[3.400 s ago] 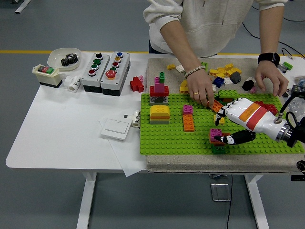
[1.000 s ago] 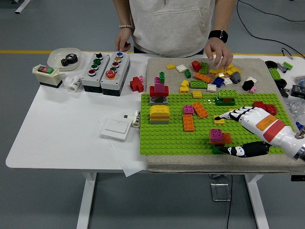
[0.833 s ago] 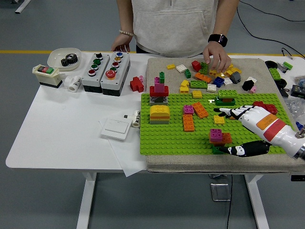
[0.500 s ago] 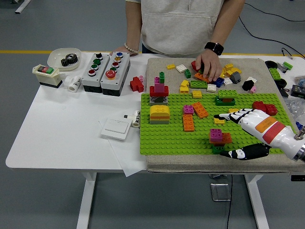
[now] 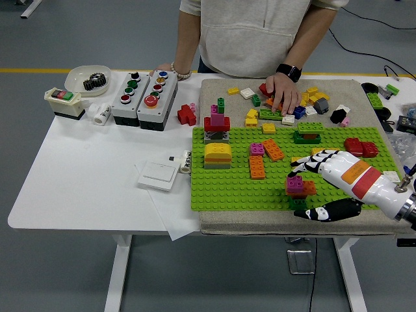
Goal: Pick up the brick,pile it on top of brick,press brick,pick up the brick,pile it on top of brick,press brick
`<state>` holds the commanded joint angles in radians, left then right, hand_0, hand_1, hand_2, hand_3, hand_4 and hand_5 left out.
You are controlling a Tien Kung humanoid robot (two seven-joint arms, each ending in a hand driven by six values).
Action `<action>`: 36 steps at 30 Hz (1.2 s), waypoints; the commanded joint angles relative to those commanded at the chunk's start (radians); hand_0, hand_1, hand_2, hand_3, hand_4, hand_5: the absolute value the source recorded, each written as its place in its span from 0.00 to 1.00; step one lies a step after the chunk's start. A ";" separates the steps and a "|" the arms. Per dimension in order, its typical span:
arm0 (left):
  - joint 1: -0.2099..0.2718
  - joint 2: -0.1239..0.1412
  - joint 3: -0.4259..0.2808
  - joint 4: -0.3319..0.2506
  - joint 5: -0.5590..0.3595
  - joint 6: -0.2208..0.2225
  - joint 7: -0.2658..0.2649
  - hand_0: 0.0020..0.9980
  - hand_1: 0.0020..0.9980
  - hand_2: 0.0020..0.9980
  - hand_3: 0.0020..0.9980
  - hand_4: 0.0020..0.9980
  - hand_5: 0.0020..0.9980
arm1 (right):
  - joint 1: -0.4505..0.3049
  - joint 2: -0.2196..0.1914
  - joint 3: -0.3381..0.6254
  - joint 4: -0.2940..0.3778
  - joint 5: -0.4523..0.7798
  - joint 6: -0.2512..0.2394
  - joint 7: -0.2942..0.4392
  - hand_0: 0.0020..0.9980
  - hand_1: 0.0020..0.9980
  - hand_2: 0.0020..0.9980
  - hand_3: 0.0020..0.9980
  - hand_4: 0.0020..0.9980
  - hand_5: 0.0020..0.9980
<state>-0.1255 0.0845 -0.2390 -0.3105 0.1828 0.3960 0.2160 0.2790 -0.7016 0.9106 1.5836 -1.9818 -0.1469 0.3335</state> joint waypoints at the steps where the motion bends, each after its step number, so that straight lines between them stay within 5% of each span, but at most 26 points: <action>1: 0.000 0.000 0.000 0.000 0.000 0.000 0.000 0.75 0.74 0.74 0.59 0.65 0.67 | 0.003 0.000 -0.007 -0.001 -0.003 0.000 0.000 0.73 0.71 0.76 0.68 0.92 0.70; 36: 0.005 0.001 -0.012 -0.001 0.028 -0.001 0.010 0.75 0.74 0.74 0.59 0.65 0.67 | 0.034 0.015 -0.075 -0.063 -0.036 -0.007 -0.001 0.68 0.67 0.72 0.60 0.88 0.67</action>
<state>-0.1203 0.0854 -0.2511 -0.3115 0.2103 0.3949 0.2264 0.3130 -0.6865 0.8357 1.5208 -2.0176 -0.1542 0.3327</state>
